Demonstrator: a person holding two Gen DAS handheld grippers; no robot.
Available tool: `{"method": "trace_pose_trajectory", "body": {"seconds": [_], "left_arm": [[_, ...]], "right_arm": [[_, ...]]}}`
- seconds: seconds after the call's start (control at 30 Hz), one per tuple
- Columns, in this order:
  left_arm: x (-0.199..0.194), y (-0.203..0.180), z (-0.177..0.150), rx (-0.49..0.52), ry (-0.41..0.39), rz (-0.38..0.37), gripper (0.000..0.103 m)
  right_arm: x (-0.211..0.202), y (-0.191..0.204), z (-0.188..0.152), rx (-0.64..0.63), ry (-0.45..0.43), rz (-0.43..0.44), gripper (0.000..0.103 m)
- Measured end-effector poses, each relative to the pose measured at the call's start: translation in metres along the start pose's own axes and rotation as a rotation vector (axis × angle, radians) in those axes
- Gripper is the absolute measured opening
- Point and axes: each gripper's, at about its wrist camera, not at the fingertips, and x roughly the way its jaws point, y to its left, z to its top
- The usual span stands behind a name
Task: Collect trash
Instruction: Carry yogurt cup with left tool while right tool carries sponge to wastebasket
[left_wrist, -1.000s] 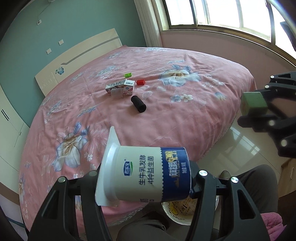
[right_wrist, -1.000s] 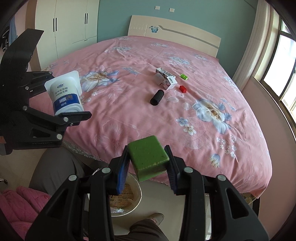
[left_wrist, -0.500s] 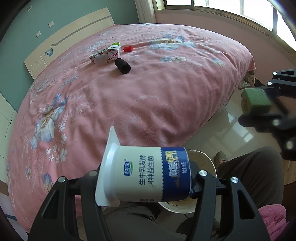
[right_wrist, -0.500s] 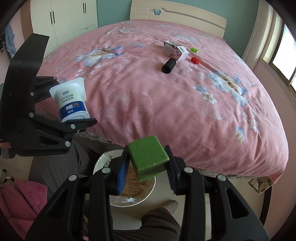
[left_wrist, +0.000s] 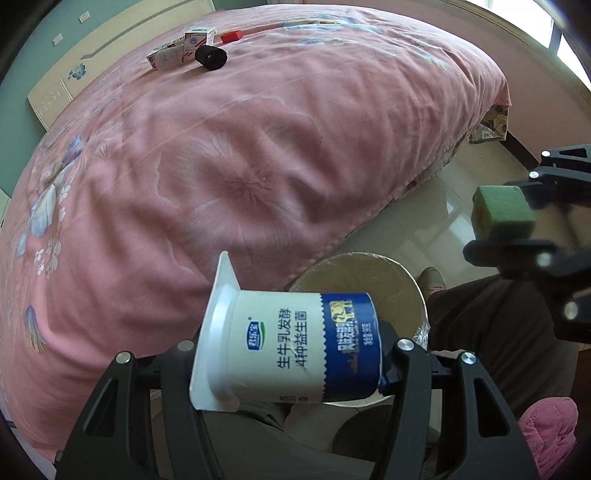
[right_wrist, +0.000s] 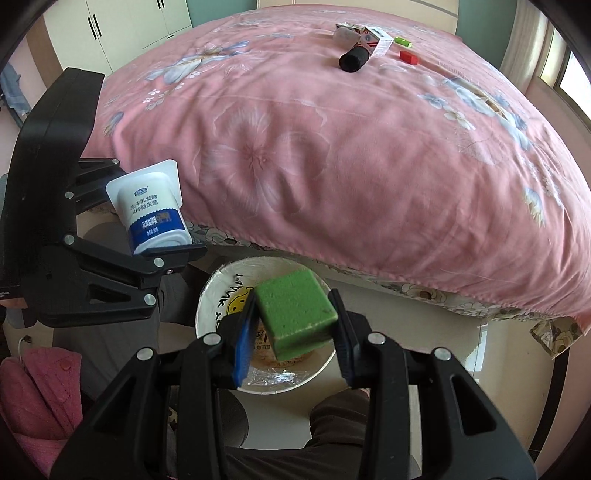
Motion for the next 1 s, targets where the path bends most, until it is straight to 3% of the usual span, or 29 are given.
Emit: {"method": "trace_pose_trajectory", "body": {"seconds": [1.0], "left_arm": [[0.149, -0.001, -0.045, -0.16, 0.304, -0.145, 0.062]], "right_arm": [[0.15, -0.016, -0.042, 0.136, 0.267, 0.11, 0.039]]}}
